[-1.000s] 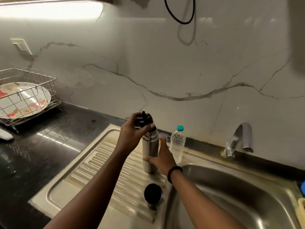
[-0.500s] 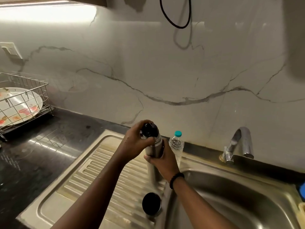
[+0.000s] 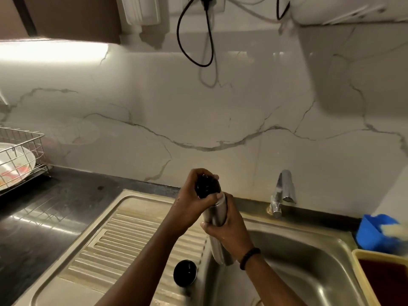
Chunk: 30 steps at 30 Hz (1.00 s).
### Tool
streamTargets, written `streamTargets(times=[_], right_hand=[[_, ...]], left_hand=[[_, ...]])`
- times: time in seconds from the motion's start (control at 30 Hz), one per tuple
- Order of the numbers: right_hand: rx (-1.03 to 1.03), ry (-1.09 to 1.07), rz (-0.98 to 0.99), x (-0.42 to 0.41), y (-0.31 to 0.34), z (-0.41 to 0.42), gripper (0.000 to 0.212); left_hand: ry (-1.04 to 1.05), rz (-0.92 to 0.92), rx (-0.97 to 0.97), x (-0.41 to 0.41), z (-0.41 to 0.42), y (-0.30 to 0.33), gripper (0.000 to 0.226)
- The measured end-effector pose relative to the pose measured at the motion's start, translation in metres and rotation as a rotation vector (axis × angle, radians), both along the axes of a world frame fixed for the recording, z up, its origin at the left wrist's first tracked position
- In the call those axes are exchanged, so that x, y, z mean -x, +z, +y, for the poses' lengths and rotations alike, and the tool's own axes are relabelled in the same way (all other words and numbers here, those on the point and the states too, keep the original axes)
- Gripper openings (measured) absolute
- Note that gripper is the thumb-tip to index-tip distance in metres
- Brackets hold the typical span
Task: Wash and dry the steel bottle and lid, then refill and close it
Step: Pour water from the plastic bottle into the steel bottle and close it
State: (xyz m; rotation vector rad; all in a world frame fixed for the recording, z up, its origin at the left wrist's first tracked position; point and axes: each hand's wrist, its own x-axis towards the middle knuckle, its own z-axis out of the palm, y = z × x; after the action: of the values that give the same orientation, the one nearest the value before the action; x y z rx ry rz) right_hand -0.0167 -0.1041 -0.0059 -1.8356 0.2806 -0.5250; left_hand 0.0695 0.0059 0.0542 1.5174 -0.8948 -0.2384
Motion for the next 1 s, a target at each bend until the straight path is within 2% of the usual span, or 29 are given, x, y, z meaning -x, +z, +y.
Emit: streamTargets(times=[0.13, 0.3, 0.43, 0.6, 0.63, 0.73, 0.8, 0.87, 0.97, 1.0], right_hand=[[0.013, -0.023, -0.011, 0.020, 0.005, -0.004, 0.072], [0.025, -0.055, -0.015, 0.038, 0.012, -0.008, 0.074], [0.029, -0.085, -0.022, 0.053, 0.014, -0.006, 0.077], [0.006, -0.121, -0.005, 0.071, 0.018, -0.009, 0.075], [0.003, -0.132, -0.004, 0.074, 0.018, -0.009, 0.075], [0.057, -0.159, -0.009, 0.081, 0.022, -0.006, 0.075], [0.079, -0.181, -0.011, 0.086, 0.024, -0.005, 0.075], [0.081, -0.166, -0.017, 0.093, 0.026, -0.011, 0.073], [0.085, -0.045, 0.025, 0.108, 0.030, -0.024, 0.074], [0.095, -0.029, 0.036, 0.111, 0.031, -0.026, 0.075]], left_hand=[[0.078, 0.056, 0.070, 0.017, -0.007, 0.006, 0.040], [-0.052, 0.158, 0.094, 0.036, -0.008, 0.014, 0.042], [0.036, 0.054, 0.036, 0.050, -0.016, 0.015, 0.051], [-0.052, 0.141, 0.123, 0.065, -0.012, 0.015, 0.037], [-0.053, 0.149, 0.103, 0.068, -0.012, 0.016, 0.039], [0.072, 0.054, -0.018, 0.080, -0.022, 0.018, 0.066], [0.169, 0.039, -0.008, 0.089, -0.027, 0.018, 0.064], [0.088, 0.075, 0.035, 0.092, -0.025, 0.019, 0.057], [-0.138, 0.125, 0.076, 0.090, -0.014, 0.024, 0.049], [-0.147, 0.123, 0.069, 0.090, -0.013, 0.025, 0.048]])
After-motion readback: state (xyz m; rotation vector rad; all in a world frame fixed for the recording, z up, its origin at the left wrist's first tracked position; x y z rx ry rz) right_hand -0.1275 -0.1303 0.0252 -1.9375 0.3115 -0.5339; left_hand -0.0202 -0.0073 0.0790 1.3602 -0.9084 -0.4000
